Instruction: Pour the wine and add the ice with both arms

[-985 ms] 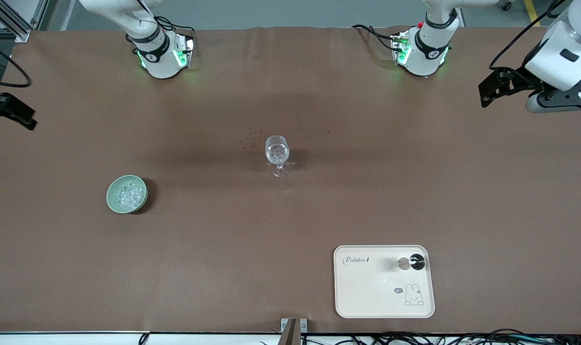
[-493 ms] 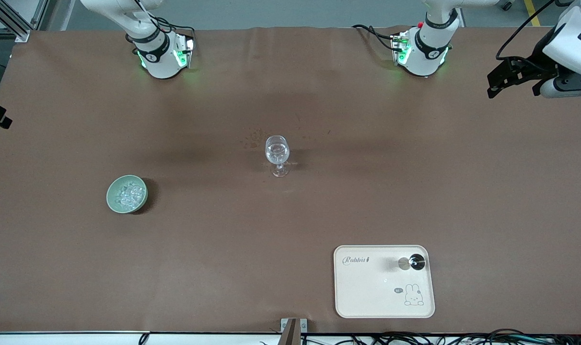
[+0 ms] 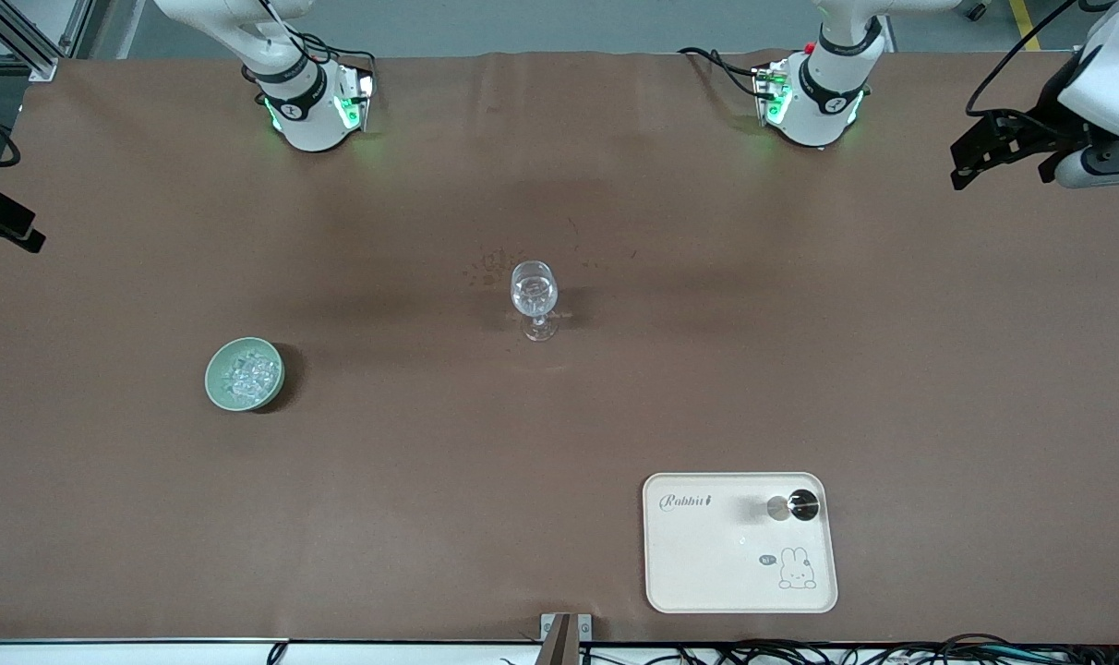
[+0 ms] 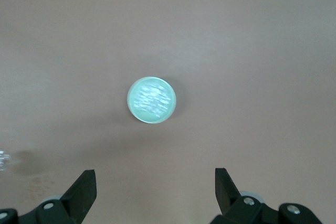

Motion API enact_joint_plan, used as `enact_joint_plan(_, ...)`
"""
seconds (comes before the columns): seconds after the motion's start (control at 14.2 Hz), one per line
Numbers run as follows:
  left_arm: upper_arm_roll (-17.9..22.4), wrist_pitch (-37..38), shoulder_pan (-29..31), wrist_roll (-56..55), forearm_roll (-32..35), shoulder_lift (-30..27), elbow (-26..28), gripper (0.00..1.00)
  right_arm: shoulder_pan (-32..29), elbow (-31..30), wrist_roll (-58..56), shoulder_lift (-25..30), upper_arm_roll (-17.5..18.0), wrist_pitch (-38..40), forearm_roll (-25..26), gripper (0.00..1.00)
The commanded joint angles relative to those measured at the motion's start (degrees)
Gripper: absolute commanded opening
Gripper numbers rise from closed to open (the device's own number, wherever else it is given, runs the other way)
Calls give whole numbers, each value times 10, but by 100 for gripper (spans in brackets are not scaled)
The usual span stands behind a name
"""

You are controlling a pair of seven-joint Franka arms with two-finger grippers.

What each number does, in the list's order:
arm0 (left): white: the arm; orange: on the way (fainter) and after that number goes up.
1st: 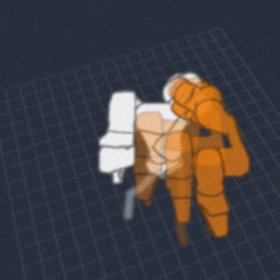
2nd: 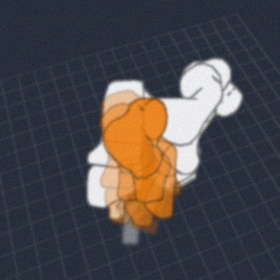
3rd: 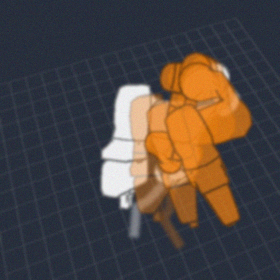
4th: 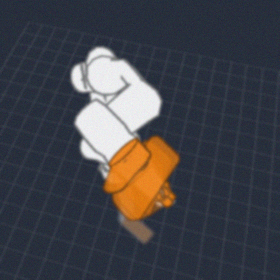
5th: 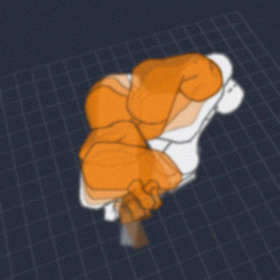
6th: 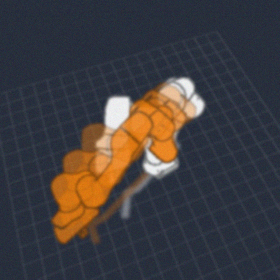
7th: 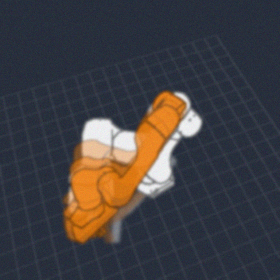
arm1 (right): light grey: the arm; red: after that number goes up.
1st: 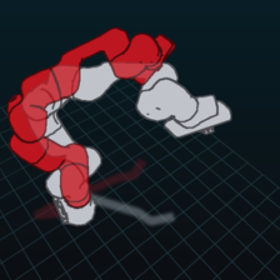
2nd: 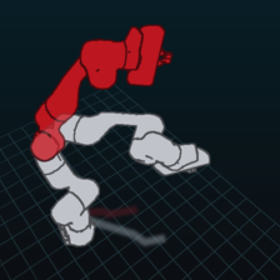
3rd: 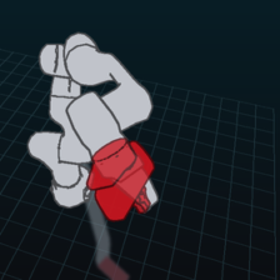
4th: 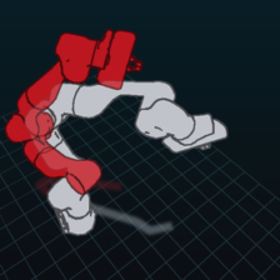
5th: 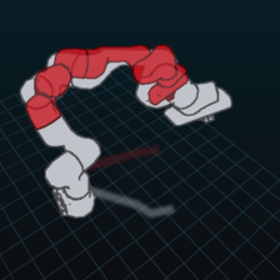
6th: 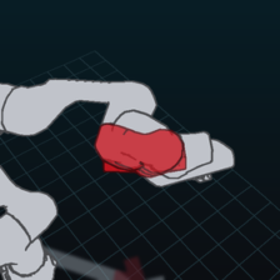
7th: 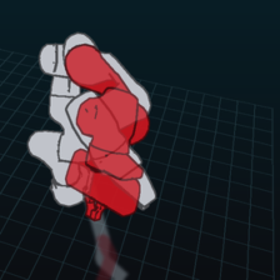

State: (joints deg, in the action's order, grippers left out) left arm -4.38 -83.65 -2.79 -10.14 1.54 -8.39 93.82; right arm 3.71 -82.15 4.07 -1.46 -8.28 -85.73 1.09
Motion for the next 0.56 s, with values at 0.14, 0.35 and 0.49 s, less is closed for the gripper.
enact_joint_plan(0.14, 2, -8, 9, 5, 4, -1, 3, 100, -7, -10, 12, 9, 11, -5, -28, 100)
enact_joint_plan(0.35, 2, -8, 10, 6, -2, 2, 3, 100, -7, -10, 16, 10, 12, 19, -28, 100)
enact_joint_plan(0.49, 2, -8, 11, 33, -7, 2, 3, 100, -7, -9, 16, 9, 12, 20, -28, 100)
